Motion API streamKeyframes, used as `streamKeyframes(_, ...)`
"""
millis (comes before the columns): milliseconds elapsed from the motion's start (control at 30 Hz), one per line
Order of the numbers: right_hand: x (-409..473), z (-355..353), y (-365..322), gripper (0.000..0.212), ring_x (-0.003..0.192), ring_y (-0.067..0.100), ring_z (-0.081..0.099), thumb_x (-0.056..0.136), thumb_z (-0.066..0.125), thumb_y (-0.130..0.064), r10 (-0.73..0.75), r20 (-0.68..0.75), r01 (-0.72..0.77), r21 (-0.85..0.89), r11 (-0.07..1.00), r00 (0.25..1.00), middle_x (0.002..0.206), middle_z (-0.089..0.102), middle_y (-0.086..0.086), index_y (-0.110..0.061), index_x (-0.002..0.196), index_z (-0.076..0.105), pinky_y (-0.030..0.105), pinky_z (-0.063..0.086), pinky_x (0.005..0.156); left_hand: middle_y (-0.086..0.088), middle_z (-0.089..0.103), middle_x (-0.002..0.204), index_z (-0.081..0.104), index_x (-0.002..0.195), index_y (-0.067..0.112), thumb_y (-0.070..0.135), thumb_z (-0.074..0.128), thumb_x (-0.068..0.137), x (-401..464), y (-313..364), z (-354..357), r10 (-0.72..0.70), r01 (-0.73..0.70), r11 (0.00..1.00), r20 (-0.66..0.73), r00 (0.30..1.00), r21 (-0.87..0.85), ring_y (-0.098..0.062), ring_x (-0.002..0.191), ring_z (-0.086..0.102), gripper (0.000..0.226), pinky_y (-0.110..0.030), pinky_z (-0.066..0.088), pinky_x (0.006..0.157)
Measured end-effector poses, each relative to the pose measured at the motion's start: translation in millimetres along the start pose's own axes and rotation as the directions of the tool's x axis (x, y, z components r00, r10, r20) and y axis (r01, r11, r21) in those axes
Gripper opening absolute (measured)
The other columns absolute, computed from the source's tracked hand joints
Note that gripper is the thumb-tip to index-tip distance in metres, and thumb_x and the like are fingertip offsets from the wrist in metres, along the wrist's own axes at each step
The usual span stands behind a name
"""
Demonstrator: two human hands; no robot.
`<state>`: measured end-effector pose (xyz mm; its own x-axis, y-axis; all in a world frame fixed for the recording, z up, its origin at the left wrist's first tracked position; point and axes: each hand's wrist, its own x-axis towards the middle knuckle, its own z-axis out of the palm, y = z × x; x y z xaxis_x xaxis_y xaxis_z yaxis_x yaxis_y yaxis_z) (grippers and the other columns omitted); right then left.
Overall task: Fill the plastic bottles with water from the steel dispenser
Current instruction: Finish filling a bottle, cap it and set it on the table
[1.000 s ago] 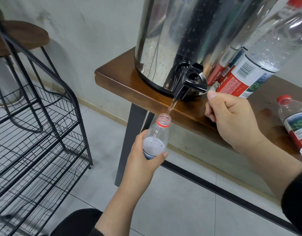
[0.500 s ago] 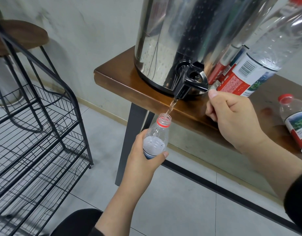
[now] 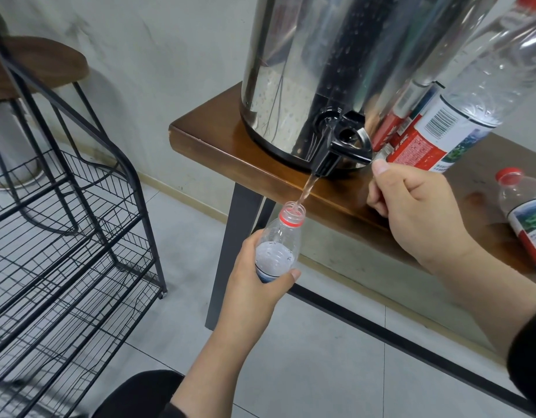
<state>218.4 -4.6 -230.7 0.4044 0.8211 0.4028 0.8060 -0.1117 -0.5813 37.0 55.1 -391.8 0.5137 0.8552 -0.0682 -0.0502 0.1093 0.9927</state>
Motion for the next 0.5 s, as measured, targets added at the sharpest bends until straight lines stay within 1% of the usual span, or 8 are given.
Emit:
streamKeyframes(167,-0.4,0.1,0.1,0.053,0.061,0.022,0.048,0.109,0.041,-0.031,0.006,0.0,-0.006,0.0,1.0,1.0,0.062,0.054,0.007,-0.008,0.062,0.051,0.027,0.038,0.06,0.014,0.061,0.123,0.047,0.135,0.046,0.025,0.086,0.08,-0.2,-0.7,-0.1,-0.008,0.008,1.0,-0.001,1.0,0.005,-0.017,0.114,0.061,0.071,-0.034,0.061,0.087)
streamKeyframes(267,-0.4,-0.2,0.1,0.053,0.061,0.022,0.048,0.109,0.041,-0.031,-0.003,0.0,0.003,-0.002,1.0,1.0,0.061,0.054,0.007,-0.007,0.063,0.052,0.031,0.039,0.061,0.013,0.06,0.123,0.047,0.136,0.046,0.026,0.086,0.08,0.1,-1.0,0.0,-0.011,0.011,1.0,-0.001,1.0,0.007,-0.018,0.114,0.061,0.071,-0.035,0.062,0.086)
streamKeyframes(400,-0.1,-0.8,0.3,0.053,0.06,0.02,0.047,0.109,0.041,-0.031,0.004,0.003,-0.004,-0.007,1.0,1.0,0.06,0.053,0.007,-0.009,0.062,0.051,0.027,0.038,0.06,0.012,0.06,0.125,0.046,0.138,0.045,0.027,0.086,0.079,0.6,-1.5,0.3,-0.021,0.021,1.0,0.006,1.0,0.017,-0.021,0.115,0.061,0.073,-0.042,0.061,0.089)
streamKeyframes(500,0.3,-0.1,0.3,0.053,0.06,0.021,0.047,0.108,0.042,-0.031,-0.004,0.001,0.004,-0.012,1.0,1.0,0.06,0.053,0.006,-0.009,0.06,0.05,0.03,0.038,0.061,0.014,0.06,0.124,0.045,0.138,0.046,0.028,0.086,0.079,0.0,-1.0,-0.2,-0.015,0.015,0.999,-0.004,1.0,0.03,-0.018,0.115,0.061,0.073,-0.038,0.062,0.089)
